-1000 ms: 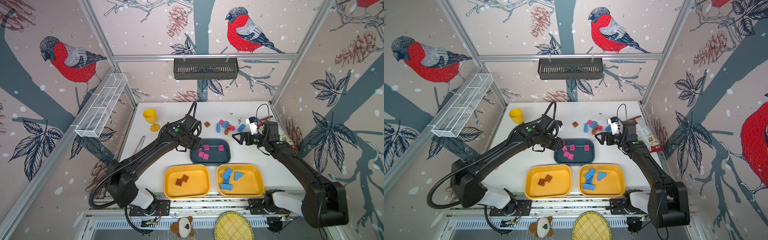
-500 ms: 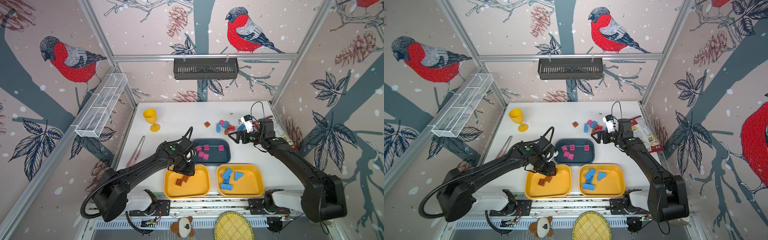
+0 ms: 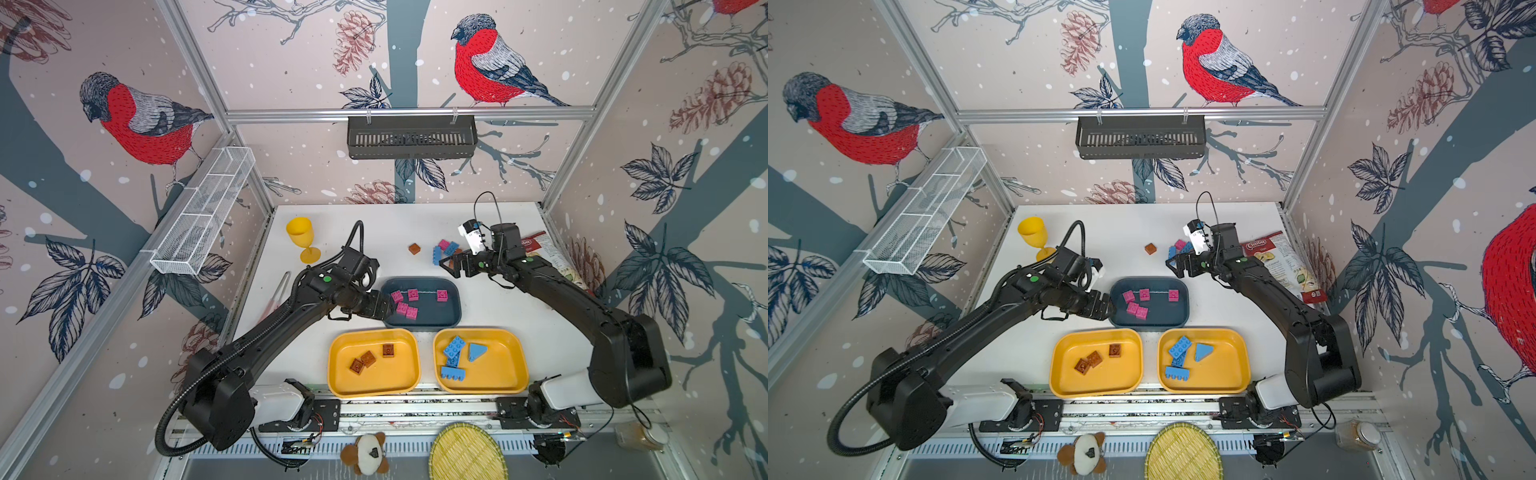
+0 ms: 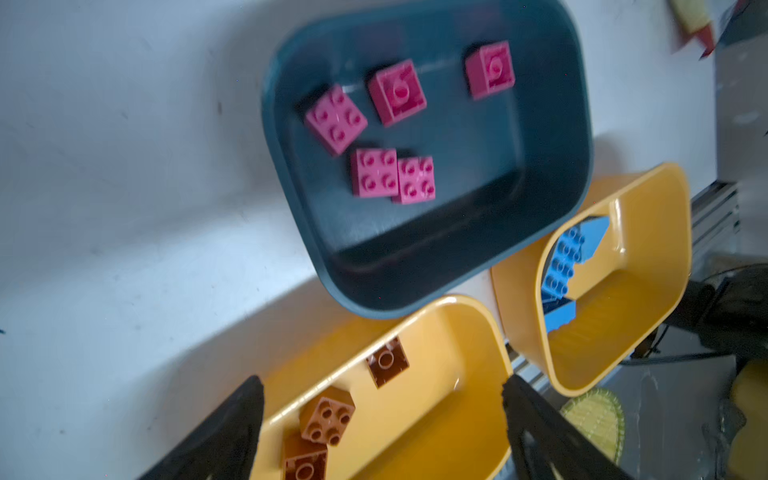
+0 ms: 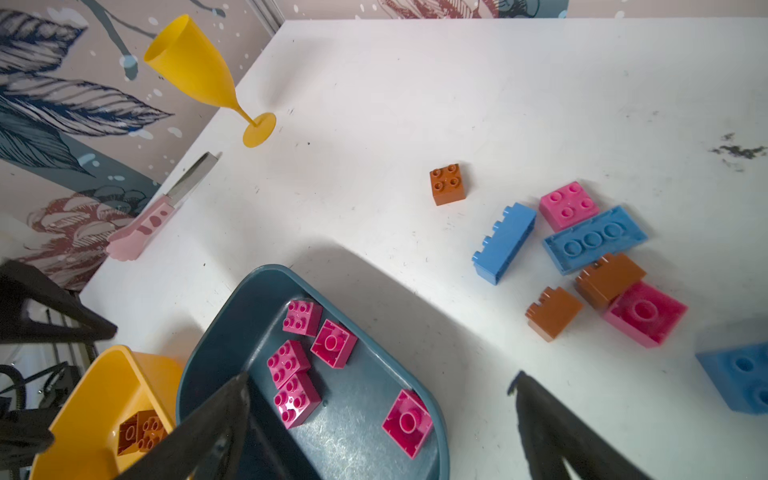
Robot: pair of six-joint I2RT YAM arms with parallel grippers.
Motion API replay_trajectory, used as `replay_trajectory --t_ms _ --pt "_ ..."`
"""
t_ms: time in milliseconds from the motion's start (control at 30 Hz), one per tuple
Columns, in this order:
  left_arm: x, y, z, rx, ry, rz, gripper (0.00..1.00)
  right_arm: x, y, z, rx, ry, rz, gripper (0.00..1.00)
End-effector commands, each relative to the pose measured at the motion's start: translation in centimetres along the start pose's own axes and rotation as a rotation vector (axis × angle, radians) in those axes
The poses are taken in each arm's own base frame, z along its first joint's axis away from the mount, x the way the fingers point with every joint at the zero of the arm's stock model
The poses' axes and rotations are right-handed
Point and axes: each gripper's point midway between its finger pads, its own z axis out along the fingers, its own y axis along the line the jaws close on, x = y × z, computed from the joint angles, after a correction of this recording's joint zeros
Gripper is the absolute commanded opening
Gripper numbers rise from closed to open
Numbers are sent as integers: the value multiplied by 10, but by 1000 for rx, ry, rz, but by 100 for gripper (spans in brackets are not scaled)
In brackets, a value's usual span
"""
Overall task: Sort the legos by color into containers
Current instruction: 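Withdraw the left arm while the right gripper reaches toward the brick pile, then grasp a brown 2x2 brick from the pile with the right gripper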
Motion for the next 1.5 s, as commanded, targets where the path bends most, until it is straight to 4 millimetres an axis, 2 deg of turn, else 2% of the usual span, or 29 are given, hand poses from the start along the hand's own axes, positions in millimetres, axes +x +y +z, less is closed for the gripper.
replay_trajectory --t_ms 0,233,433,733,867,967,1067,1167,1267,1467 --pt "-31 4 -11 43 -128 10 92 -7 0 18 56 23 -67 99" --pt "-53 45 -26 157 -306 -183 93 -9 -6 78 157 112 -139 99" --pt "-62 55 -34 207 -440 -223 94 -15 -32 120 260 155 -147 96" --pt "-67 64 -32 234 -464 -258 94 -14 -67 173 335 195 -152 86" --pt "-67 67 -31 225 -457 -260 94 -12 -75 193 342 212 -154 77" --pt "-67 69 -32 223 -459 -263 94 -8 -87 201 377 229 -156 72" --pt "-68 69 -32 225 -462 -263 94 -5 -90 210 372 239 -158 68" --pt "-68 71 -31 223 -459 -267 94 0 -92 215 371 255 -151 58" --pt "-68 72 -31 222 -459 -267 94 -2 -92 216 368 245 -153 48" --pt "-67 75 -29 218 -456 -270 94 -10 -81 216 330 234 -167 35"
